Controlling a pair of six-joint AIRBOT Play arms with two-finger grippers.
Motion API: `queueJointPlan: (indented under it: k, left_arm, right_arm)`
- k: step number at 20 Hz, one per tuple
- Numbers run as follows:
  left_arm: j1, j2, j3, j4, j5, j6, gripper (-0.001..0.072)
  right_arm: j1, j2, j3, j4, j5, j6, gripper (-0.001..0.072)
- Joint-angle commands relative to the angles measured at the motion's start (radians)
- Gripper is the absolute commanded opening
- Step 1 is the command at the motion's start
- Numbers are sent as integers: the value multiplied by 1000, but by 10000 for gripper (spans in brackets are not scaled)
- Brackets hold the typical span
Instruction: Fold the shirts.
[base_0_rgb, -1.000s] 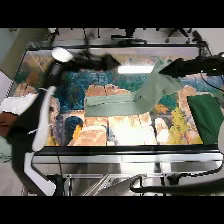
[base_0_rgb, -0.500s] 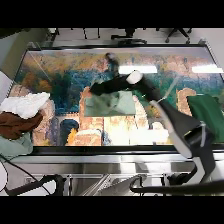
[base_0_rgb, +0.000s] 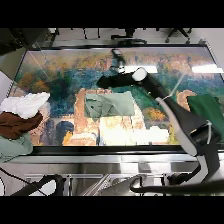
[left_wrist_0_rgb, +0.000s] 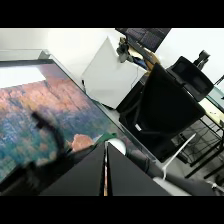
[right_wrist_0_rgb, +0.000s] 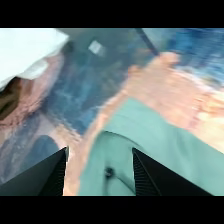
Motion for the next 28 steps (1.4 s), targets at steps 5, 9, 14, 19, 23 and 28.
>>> queueJointPlan:
  k: [5, 9, 14, 19, 23, 28]
  left_arm:
    - [1, 2, -9, 1, -21, 9, 18]
    - [1, 2, -9, 1, -22, 9, 18]
    - [1, 2, -9, 2, -34, 9, 18]
    - [1, 2, -10, 2, -41, 11, 17]
    - [2, 2, -9, 2, -46, 24, 18]
    - [1, 2, -10, 2, -82, 24, 18]
  right_arm:
    - [-446, 12, -56, -138, 473, 148, 567]
    - [-409, -60, -156, -134, 455, 107, 637]
    - [-296, -183, -160, -87, 409, 56, 636]
    - [-234, -228, -159, 20, 363, 4, 337]
    - [-278, -167, -77, 141, 415, -55, 16]
    - [-500, 12, 231, 233, 397, 31, 16]
